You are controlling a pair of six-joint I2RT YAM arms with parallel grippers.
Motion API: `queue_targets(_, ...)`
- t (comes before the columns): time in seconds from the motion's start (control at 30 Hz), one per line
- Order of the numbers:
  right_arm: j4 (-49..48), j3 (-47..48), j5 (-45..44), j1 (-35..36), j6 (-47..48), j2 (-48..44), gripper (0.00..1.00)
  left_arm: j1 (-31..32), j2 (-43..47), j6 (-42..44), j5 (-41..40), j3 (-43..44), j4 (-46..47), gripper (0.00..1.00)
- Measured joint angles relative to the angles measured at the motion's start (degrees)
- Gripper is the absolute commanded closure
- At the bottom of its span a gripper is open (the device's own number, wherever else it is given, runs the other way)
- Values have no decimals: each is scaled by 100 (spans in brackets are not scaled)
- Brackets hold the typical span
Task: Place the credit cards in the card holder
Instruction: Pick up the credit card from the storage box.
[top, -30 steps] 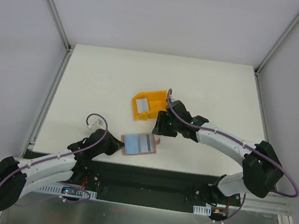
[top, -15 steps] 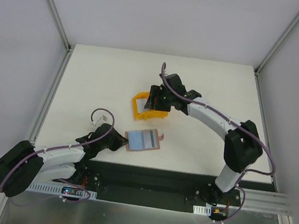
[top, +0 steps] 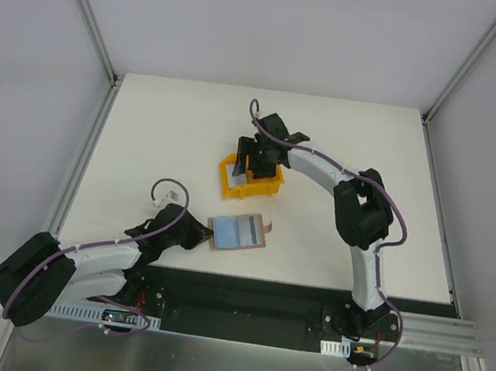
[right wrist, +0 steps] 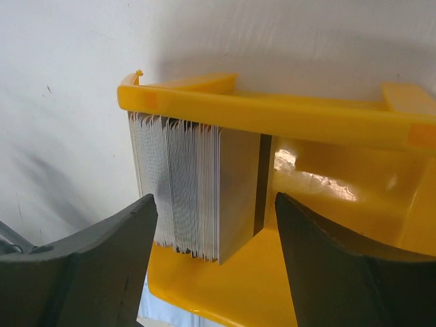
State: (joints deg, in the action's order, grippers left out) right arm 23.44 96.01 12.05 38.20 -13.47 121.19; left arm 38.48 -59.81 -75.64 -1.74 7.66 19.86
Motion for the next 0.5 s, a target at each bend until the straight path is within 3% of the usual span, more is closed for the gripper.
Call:
queue_targets(0.27, 33, 20, 411, -13, 72, 133, 32, -35, 0, 4, 74, -44, 90, 100)
queue_targets(0.5, -2, 20, 634, -37, 125, 133, 47, -35, -44, 7, 129, -44, 133, 100)
